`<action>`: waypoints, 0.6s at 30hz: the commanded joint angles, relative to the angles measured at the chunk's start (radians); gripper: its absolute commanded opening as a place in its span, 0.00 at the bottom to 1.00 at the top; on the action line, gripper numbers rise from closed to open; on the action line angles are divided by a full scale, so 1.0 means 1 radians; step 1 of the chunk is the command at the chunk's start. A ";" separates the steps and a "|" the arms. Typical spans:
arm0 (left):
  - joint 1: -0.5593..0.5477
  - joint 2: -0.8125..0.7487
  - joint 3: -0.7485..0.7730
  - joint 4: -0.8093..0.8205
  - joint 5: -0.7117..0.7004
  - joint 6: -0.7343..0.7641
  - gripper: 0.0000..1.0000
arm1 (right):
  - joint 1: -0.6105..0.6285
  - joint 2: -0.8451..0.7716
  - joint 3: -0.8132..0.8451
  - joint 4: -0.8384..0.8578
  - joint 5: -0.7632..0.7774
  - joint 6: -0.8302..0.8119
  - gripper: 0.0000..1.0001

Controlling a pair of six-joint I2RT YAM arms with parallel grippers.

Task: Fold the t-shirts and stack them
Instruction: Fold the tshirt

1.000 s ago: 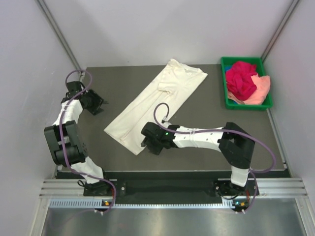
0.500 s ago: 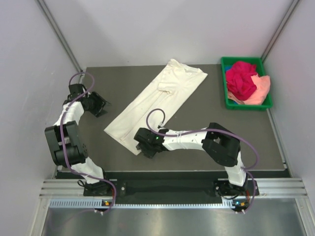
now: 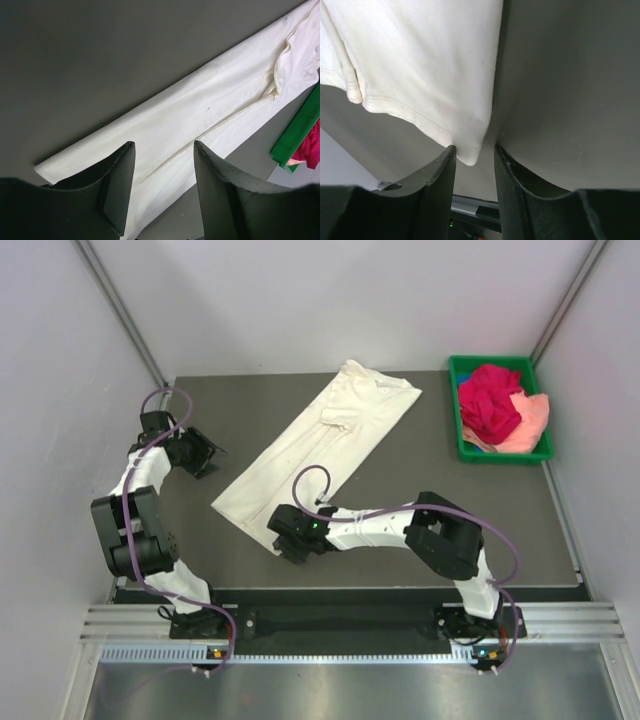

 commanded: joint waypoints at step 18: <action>-0.216 -0.205 -0.080 -0.049 0.052 0.090 0.57 | -0.018 -0.266 -0.297 -0.061 0.051 -0.286 0.00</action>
